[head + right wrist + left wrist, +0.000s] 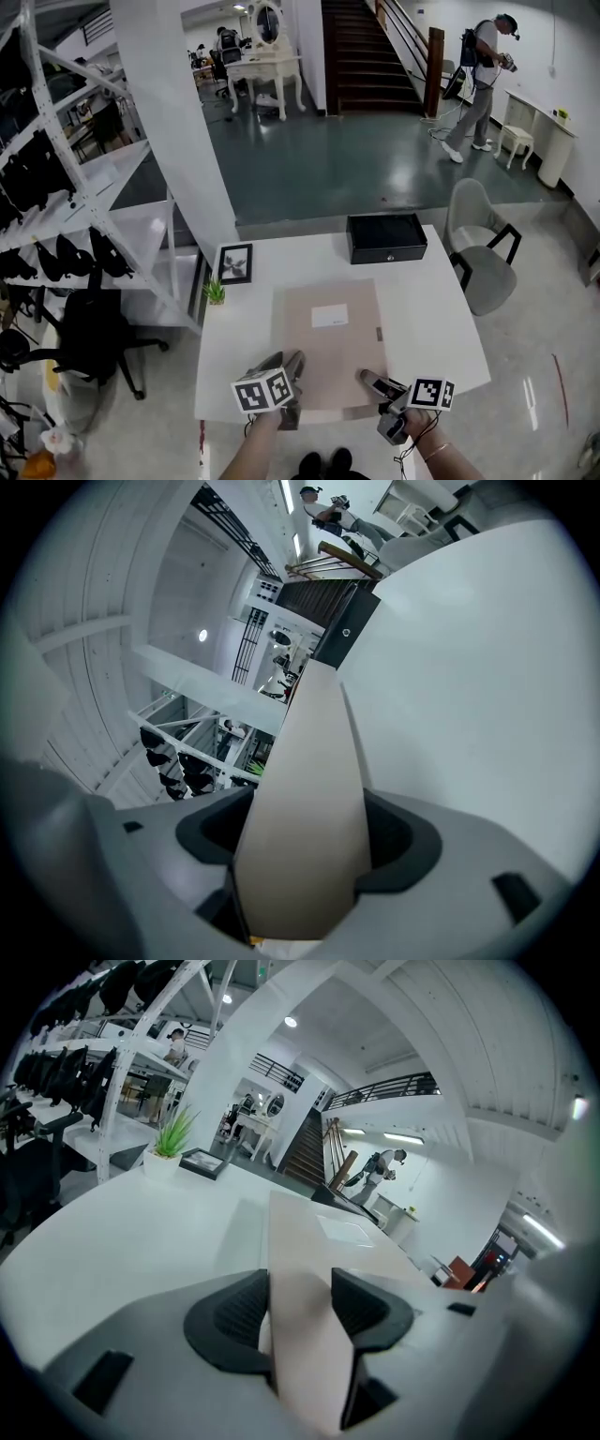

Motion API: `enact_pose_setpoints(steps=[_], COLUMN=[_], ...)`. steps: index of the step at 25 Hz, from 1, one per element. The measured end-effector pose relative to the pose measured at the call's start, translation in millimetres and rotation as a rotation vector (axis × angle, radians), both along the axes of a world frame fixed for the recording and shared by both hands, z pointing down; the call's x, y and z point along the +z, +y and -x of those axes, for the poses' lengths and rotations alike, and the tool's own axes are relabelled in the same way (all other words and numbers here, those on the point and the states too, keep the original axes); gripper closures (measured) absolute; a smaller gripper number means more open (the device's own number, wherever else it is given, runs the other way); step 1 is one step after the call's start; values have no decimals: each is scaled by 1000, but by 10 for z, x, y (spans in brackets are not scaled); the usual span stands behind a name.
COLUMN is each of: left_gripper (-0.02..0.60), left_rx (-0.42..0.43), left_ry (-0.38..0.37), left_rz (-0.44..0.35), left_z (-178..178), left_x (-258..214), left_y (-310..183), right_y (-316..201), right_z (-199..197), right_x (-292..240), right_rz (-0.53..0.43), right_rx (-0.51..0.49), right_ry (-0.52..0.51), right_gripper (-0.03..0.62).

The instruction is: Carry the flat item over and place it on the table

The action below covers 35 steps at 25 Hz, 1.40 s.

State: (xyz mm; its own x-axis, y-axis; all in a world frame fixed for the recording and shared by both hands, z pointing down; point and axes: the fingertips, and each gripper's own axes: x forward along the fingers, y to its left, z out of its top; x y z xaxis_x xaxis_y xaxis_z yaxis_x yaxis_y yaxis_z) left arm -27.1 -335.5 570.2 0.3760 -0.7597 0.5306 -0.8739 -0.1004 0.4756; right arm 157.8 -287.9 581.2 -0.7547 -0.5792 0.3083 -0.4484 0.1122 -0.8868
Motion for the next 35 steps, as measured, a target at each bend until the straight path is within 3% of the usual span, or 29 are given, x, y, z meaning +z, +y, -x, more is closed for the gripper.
enact_pose_setpoints(steps=[9, 22, 28, 33, 35], left_gripper=[368, 374, 380, 393, 393], left_rx=[3, -2, -11, -1, -7], left_ry=[-2, 11, 11, 2, -2], left_rz=[8, 10, 7, 7, 7], left_z=[-6, -9, -6, -32, -23], left_x=[25, 13, 19, 25, 30], left_y=[-23, -21, -31, -36, -37], right_y=[-19, -54, -100, -142, -160], right_z=[-8, -86, -103, -146, -136], right_x=[19, 44, 69, 109, 114], right_rz=[0, -71, -88, -187, -207], right_rx=[-2, 1, 14, -32, -39], right_ry=[27, 259, 299, 551, 572], right_gripper=[260, 230, 226, 262, 266])
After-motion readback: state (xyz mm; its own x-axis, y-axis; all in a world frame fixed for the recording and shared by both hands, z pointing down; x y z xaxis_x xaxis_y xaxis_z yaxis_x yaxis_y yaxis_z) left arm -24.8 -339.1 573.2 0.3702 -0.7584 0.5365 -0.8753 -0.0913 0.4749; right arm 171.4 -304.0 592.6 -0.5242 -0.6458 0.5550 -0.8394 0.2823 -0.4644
